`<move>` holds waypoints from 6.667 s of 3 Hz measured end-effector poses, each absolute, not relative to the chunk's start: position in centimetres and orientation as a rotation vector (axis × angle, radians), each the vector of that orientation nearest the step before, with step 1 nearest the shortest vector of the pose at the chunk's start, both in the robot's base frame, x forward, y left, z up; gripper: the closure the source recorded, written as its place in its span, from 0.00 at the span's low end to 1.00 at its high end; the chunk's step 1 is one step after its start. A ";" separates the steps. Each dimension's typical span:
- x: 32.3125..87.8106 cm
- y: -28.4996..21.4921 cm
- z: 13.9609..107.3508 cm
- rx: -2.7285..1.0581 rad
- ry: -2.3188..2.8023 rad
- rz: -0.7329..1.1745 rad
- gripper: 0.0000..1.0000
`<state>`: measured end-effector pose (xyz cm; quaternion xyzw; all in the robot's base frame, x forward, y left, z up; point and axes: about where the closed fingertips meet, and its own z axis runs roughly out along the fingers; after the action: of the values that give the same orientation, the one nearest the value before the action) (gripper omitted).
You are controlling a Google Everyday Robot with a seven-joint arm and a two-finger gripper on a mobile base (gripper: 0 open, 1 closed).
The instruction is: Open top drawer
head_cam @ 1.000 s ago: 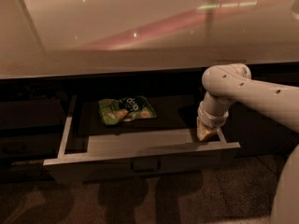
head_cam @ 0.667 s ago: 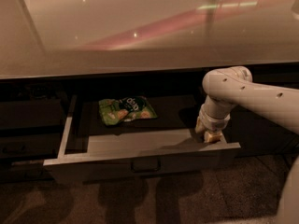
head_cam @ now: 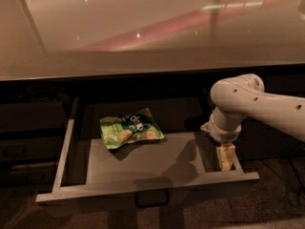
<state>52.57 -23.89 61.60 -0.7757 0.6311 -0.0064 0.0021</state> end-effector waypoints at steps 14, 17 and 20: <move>47.2 -16.6 66.6 -2.378 1.801 -0.274 0.00; 42.0 -3.7 69.8 -2.571 1.496 -0.409 0.00; 41.7 -5.3 71.4 -2.353 1.458 -0.188 0.00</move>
Offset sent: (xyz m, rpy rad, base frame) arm -0.0660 -0.0588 0.0352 -0.0840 0.0219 -0.0677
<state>41.69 -5.28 71.42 -0.8340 0.5165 -0.0667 0.1824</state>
